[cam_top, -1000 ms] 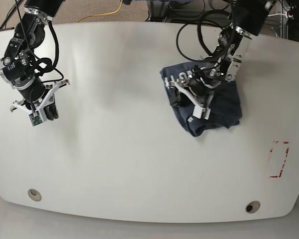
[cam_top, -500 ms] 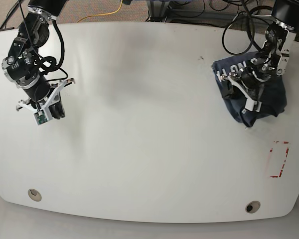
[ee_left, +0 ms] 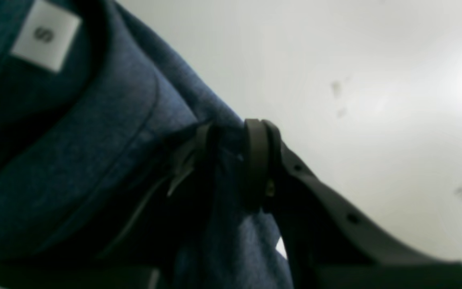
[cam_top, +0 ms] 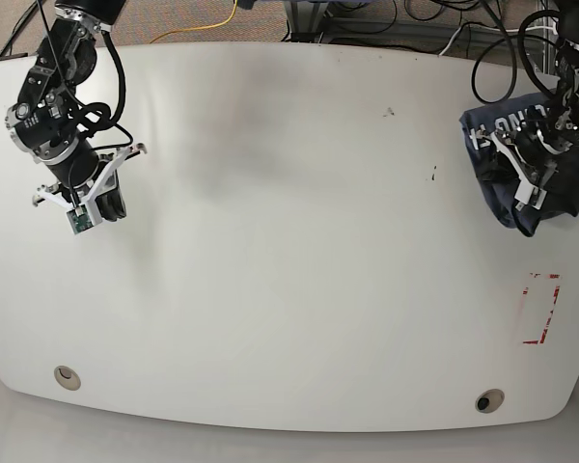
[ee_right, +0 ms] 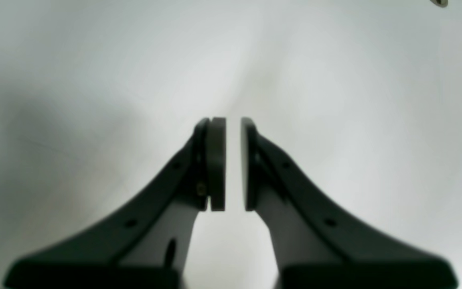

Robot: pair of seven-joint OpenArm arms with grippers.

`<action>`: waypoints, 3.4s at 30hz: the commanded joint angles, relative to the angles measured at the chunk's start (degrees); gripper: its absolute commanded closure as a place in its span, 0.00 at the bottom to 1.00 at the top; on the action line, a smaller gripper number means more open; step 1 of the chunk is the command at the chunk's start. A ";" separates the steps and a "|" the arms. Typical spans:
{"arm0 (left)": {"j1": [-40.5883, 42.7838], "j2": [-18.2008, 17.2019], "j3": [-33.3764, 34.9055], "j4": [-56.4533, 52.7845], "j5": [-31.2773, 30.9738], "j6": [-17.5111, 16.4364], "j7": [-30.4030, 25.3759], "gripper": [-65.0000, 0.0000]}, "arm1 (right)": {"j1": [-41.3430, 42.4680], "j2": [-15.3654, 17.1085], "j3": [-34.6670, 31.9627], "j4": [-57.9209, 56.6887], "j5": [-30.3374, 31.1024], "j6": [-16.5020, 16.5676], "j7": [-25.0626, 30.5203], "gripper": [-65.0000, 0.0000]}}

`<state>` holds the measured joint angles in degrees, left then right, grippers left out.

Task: Layout the t-shirt on the table in an organized manner, then fold the t-shirt properly
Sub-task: 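Lift the bundle with the left gripper off the table edge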

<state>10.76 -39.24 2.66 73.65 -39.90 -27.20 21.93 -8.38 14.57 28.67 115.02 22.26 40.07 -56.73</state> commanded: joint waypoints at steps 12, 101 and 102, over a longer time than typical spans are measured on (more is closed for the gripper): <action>-6.85 -1.24 -4.63 -11.89 17.35 -12.80 1.23 0.83 | -0.89 0.77 0.39 0.98 0.38 -0.07 1.39 0.91; 5.72 13.18 -50.08 8.86 45.31 -12.80 24.00 0.83 | -2.04 0.51 0.30 1.07 0.46 -0.07 1.48 0.91; 5.72 12.83 -49.82 8.59 45.31 -12.80 23.91 0.83 | -2.04 0.51 0.30 1.07 0.46 -0.07 1.48 0.91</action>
<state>16.49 -24.08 -47.24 82.15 5.21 -40.34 46.63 -10.66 14.41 28.56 115.04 22.28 40.07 -56.64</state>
